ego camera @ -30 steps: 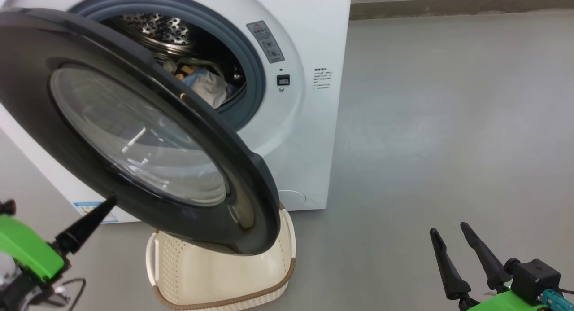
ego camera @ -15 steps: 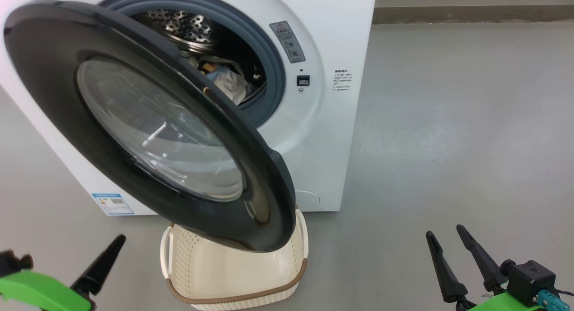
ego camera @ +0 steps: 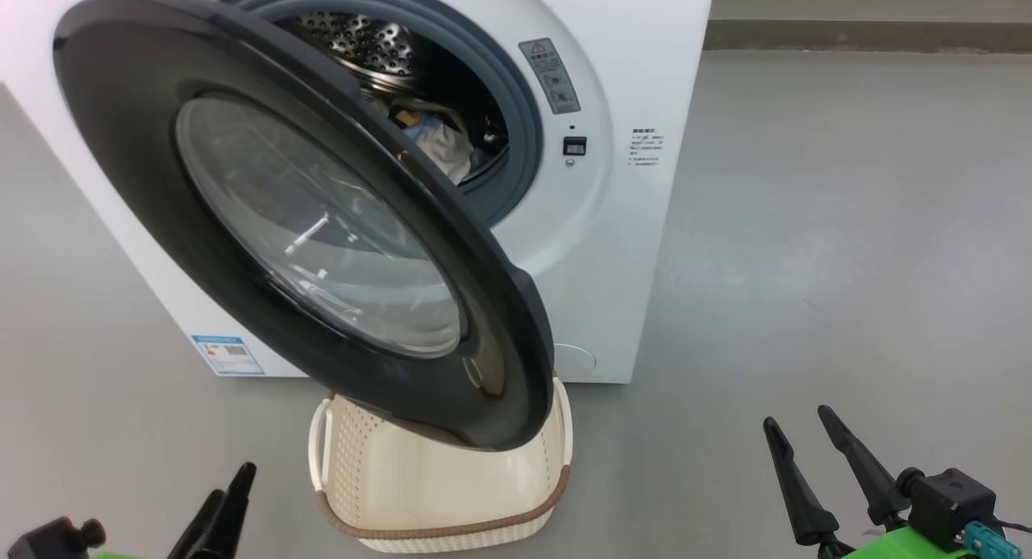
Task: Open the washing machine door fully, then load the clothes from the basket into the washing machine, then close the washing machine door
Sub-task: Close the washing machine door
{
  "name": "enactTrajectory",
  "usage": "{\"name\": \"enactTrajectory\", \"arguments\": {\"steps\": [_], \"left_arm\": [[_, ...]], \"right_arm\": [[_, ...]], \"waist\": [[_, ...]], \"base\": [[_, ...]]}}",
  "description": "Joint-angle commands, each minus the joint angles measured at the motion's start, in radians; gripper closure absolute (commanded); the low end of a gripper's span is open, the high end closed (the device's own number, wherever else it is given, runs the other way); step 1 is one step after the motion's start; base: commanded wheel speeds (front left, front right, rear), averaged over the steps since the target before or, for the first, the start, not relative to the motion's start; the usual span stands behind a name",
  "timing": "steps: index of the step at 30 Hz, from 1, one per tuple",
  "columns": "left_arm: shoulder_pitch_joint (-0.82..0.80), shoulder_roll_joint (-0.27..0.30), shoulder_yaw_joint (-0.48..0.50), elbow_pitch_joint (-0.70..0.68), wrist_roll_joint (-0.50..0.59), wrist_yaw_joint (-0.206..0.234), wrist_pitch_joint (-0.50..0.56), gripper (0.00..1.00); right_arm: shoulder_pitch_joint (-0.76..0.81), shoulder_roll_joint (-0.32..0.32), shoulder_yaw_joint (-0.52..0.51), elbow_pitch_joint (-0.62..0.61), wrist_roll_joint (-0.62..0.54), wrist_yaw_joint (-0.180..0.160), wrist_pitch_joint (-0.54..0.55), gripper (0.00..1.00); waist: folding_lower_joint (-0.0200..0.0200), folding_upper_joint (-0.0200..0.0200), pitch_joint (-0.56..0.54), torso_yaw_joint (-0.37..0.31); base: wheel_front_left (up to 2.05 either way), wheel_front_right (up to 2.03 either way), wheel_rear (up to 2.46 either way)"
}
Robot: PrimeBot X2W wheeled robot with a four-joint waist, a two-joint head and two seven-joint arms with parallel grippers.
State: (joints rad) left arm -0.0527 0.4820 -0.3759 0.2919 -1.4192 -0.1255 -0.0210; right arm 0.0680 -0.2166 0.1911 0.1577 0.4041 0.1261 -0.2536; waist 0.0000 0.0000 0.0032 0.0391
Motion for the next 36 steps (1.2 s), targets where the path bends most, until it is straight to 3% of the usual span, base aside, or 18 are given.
{"name": "enactTrajectory", "arguments": {"steps": [1,7,13,18,20,25,26,30,36], "left_arm": [[-0.024,0.030,0.030,-0.019,0.015,-0.005,-0.035,0.00],[-0.023,0.025,-0.043,0.012,0.070,-0.005,-0.187,0.00],[-0.026,-0.012,-0.029,0.067,0.144,-0.005,-0.239,0.00],[-0.012,-0.088,0.134,0.092,0.374,-0.005,-0.240,0.00],[-0.006,-0.107,0.159,0.088,0.420,-0.005,-0.240,0.00],[0.027,-0.178,0.272,0.058,0.691,-0.005,-0.241,0.00],[0.042,-0.208,0.313,0.041,0.788,-0.005,-0.241,0.00],[0.075,-0.264,0.386,0.002,0.975,-0.005,-0.241,0.00],[0.111,-0.342,0.454,-0.049,1.105,-0.005,-0.241,0.00]], "right_arm": [[-0.036,-0.017,0.021,-0.019,0.001,0.005,-0.008,0.00],[-0.041,-0.014,0.024,-0.016,0.001,0.005,-0.008,0.00],[-0.052,-0.013,0.030,-0.013,0.003,0.005,-0.008,0.00],[-0.068,-0.012,0.037,-0.012,0.002,0.005,-0.008,0.00],[-0.072,-0.013,0.038,-0.011,0.003,0.005,-0.008,0.00],[-0.085,-0.014,0.043,-0.009,0.004,0.005,-0.008,0.00],[-0.089,-0.014,0.044,-0.008,0.004,0.005,-0.008,0.00],[-0.093,-0.015,0.046,-0.006,0.006,0.005,-0.008,0.00],[-0.091,-0.013,0.045,-0.002,0.006,0.005,-0.008,0.00]], "waist": [[0.0000,0.0000,-0.002,0.007],[0.0000,0.0000,-0.008,0.026],[0.0000,0.0000,-0.010,0.045],[0.0000,0.0000,-0.008,0.059],[0.0000,0.0000,-0.008,0.062],[0.0000,0.0000,-0.005,0.073],[0.0000,0.0000,-0.004,0.075],[0.0000,0.0000,-0.003,0.077],[0.0000,0.0000,-0.003,0.080]], "base": [[0.00,0.00,0.00],[0.00,0.00,0.00],[0.00,0.00,0.00],[0.00,0.00,0.00],[0.00,0.00,0.00],[0.00,0.00,0.00],[0.00,0.00,0.00],[0.00,0.00,0.00],[0.00,0.00,0.00]]}}
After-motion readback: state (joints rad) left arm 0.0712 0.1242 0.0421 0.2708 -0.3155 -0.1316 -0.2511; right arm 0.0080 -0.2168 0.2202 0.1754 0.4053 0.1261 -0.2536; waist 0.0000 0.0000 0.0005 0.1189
